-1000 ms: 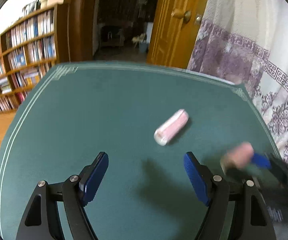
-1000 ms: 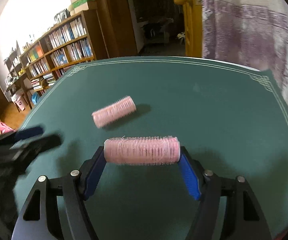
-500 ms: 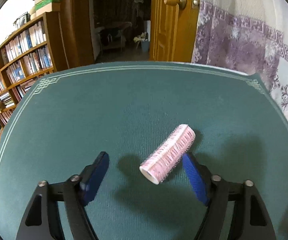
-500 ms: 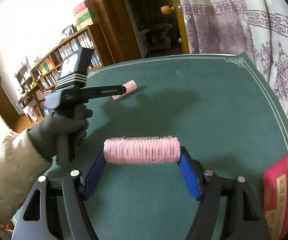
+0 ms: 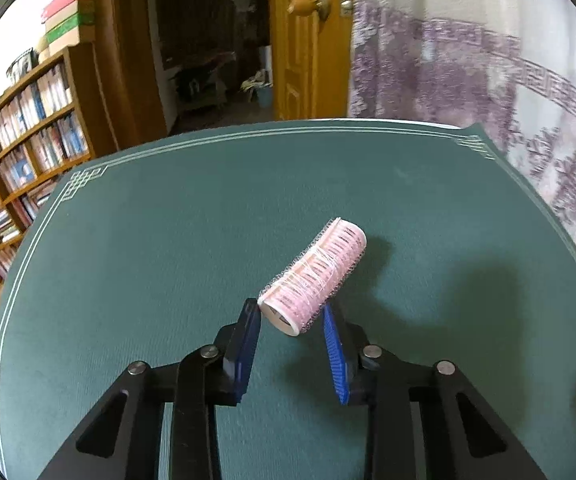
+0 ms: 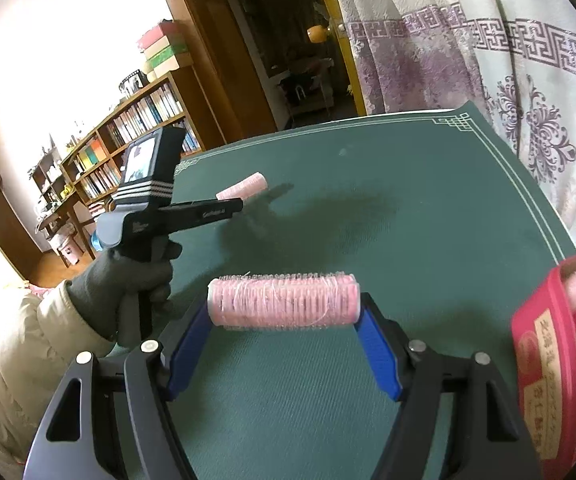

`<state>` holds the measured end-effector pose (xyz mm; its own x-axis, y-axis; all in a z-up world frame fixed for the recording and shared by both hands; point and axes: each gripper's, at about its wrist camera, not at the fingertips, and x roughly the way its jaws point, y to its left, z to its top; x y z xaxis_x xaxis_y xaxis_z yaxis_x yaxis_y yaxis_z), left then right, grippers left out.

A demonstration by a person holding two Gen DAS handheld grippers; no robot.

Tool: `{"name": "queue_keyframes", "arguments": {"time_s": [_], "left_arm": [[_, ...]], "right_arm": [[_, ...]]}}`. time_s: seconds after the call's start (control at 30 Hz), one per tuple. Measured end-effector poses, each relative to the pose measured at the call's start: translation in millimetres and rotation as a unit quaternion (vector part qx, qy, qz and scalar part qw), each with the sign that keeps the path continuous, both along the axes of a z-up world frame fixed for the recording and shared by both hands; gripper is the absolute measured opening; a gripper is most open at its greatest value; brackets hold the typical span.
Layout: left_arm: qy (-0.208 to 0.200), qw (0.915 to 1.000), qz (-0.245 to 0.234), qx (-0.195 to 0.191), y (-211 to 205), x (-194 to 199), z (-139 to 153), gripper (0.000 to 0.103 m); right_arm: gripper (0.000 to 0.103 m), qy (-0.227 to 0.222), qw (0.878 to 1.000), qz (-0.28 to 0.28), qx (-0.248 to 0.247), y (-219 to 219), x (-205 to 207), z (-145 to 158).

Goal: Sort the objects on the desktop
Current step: 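Carry both pink curlers over the tin with both tools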

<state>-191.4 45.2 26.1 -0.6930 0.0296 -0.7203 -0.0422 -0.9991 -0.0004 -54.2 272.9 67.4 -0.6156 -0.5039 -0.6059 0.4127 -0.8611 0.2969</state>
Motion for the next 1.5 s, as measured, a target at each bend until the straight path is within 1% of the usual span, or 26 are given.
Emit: {"name": "queue_keyframes", "arguments": {"time_s": [0.13, 0.3, 0.5, 0.7, 0.87, 1.1, 1.33, 1.5], "left_arm": [[0.011, 0.9997, -0.020, 0.008, 11, 21, 12, 0.033], [0.021, 0.9983, -0.047, 0.028, 23, 57, 28, 0.033], [0.024, 0.9959, -0.079, 0.039, 47, 86, 39, 0.033], [0.034, 0.9919, -0.115, 0.042, 74, 114, 52, 0.033], [0.041, 0.9864, -0.152, 0.049, 107, 126, 65, 0.033], [0.044, 0.9757, -0.206, 0.058, 167, 133, 78, 0.033], [0.036, 0.9635, -0.256, 0.070, 224, 138, 81, 0.033], [0.028, 0.9539, -0.288, 0.080, 262, 141, 80, 0.033]], "right_arm": [[0.075, 0.000, 1.000, -0.006, -0.004, 2, 11, 2], [0.075, 0.006, 1.000, -0.016, -0.012, 10, 25, 7], [0.075, 0.007, 0.999, -0.033, -0.018, 23, 39, 9], [0.075, 0.010, 0.998, -0.055, -0.022, 43, 58, 11], [0.075, 0.027, 0.996, -0.085, -0.026, 69, 75, 22], [0.075, 0.059, 0.986, -0.156, -0.029, 122, 101, 41], [0.075, 0.072, 0.967, -0.244, -0.030, 185, 121, 47], [0.075, 0.082, 0.955, -0.286, -0.011, 209, 131, 47]]}}
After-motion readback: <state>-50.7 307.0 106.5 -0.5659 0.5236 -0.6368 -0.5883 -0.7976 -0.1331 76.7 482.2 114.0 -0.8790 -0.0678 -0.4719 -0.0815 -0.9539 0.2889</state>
